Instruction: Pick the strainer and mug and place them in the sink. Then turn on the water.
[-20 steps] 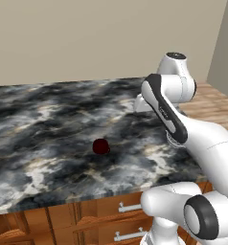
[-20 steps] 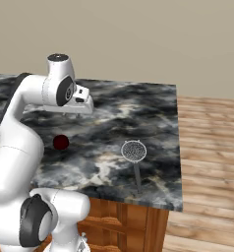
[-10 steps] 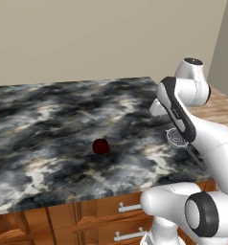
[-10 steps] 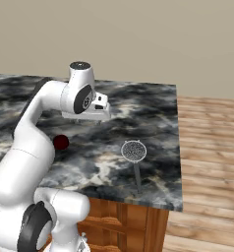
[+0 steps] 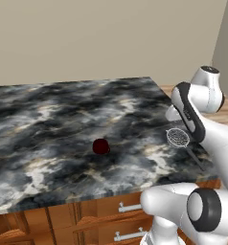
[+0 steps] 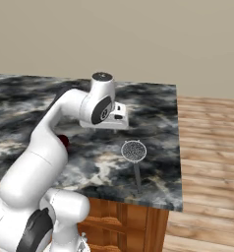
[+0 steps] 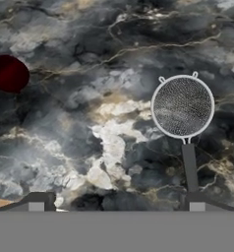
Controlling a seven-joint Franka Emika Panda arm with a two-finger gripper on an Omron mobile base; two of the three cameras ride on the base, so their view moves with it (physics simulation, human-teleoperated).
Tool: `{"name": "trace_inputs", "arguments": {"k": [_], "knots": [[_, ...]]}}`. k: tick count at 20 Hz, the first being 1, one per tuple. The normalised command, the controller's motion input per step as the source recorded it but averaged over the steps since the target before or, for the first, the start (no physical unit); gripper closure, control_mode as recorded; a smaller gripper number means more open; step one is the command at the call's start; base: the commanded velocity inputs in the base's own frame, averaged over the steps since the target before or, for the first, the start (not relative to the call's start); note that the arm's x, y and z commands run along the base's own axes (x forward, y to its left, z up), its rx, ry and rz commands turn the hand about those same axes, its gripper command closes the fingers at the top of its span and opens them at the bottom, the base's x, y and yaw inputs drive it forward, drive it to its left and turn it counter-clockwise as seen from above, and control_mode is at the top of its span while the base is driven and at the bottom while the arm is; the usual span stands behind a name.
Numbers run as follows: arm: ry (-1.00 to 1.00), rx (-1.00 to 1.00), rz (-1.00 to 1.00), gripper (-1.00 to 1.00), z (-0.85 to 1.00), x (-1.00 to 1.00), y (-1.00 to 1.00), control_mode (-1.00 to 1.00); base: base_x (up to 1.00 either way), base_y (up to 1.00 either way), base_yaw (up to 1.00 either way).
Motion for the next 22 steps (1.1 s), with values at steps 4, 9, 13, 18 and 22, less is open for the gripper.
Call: {"name": "trace_inputs", "arguments": {"k": [4,9,13,18,22], "knots": [[0.1,0.0,0.0,-1.0,-0.22,-0.02,-0.35,-1.0,0.0,0.0,0.0],[0.18,0.0,0.0,-1.0,-0.19,-0.08,-0.25,-1.0,0.0,0.0,0.0],[0.22,0.0,0.0,-1.0,-0.24,-0.02,-0.22,-1.0,0.0,0.0,0.0],[0.22,0.0,0.0,-1.0,-0.22,0.0,-0.19,-1.0,0.0,0.0,0.0],[0.14,0.0,0.0,-1.0,-0.27,0.0,-0.23,-1.0,0.0,0.0,0.0]]}}
